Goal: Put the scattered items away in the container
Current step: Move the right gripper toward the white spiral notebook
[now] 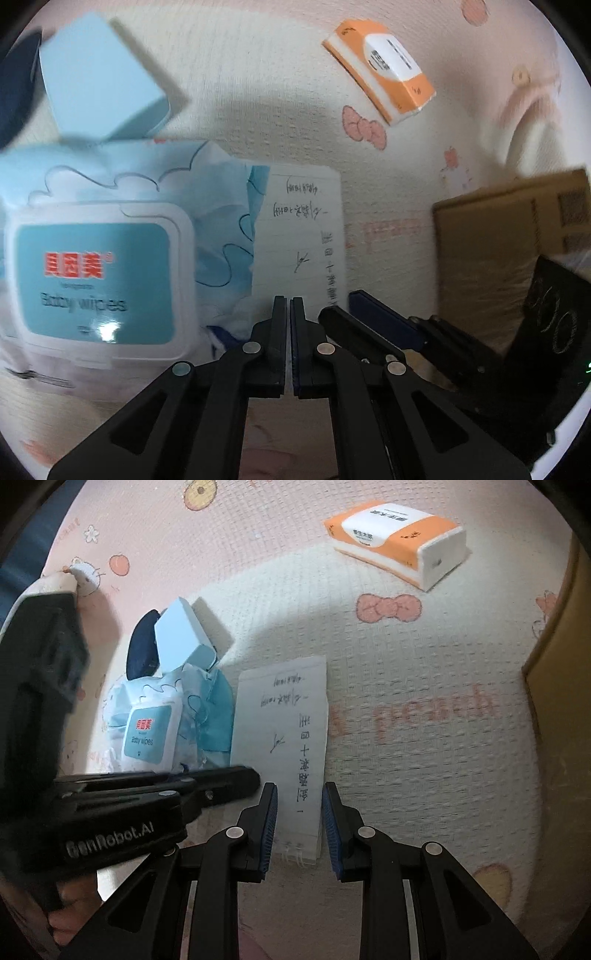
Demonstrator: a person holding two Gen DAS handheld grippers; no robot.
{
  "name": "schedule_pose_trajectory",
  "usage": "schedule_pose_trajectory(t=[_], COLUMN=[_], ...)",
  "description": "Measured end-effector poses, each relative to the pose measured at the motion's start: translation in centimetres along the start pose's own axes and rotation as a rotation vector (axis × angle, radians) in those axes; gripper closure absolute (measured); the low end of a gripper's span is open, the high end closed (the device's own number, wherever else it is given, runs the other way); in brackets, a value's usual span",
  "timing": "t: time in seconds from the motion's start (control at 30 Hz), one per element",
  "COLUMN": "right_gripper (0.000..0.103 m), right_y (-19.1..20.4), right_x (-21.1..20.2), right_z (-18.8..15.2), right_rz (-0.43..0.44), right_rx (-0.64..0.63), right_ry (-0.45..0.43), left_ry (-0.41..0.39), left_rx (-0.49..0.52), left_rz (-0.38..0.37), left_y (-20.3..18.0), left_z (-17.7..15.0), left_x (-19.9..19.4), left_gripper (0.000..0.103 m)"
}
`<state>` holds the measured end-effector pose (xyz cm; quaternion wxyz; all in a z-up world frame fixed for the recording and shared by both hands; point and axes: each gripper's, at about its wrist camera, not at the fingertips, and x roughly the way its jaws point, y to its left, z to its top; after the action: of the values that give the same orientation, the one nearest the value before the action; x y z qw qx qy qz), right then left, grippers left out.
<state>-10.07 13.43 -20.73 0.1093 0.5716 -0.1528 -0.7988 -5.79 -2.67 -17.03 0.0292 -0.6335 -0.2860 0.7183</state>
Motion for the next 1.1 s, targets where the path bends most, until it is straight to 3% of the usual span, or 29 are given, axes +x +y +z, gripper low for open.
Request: schedule_pose_trajectory(t=[0.23,0.43,0.5,0.6,0.7,0.83,1.0,1.1], right_gripper=[0.08,0.08,0.08,0.08,0.08,0.08,0.079,0.079], right_y=[-1.4,-0.5,-0.4,-0.3,-0.4,-0.3,-0.9,-1.7], right_x=[-2.2,-2.3,-2.0,-1.7,-1.5,-1.3,-1.0,-2.1], right_z=[-2.0,-4.0,-4.3,-4.5,-4.4,-3.8,-3.1,-3.6], right_rz=[-0.128,-0.155,-0.142,-0.145,-0.122,-0.11,-0.088,-0.094], right_rx=[0.084,0.067,0.068,0.054,0.051,0.039,0.052,0.078], right_ry=[0.007,0.03,0.04,0.047,0.051,0.041,0.009,-0.021], left_ry=[-0.018,-0.004,-0.019,-0.063,-0.042,-0.044,-0.037,-0.024], left_rx=[0.06,0.058,0.039,0.069,0.035,0.029,0.0,-0.036], left_rz=[-0.021,-0.012,0.028,0.17,0.151,0.212,0.167,0.071], left_y=[-2.0,-4.0,-3.4,-3.0,-1.8,-1.4,-0.9,-0.8], left_z=[-0.2,1.1,0.7,0.2,0.0,-0.6,0.1,0.7], left_x=[0.8,2.1,1.4,0.6,0.2,0.0,0.3,0.6], left_gripper=[0.101,0.101,0.101,0.101,0.101,0.101,0.097,0.077])
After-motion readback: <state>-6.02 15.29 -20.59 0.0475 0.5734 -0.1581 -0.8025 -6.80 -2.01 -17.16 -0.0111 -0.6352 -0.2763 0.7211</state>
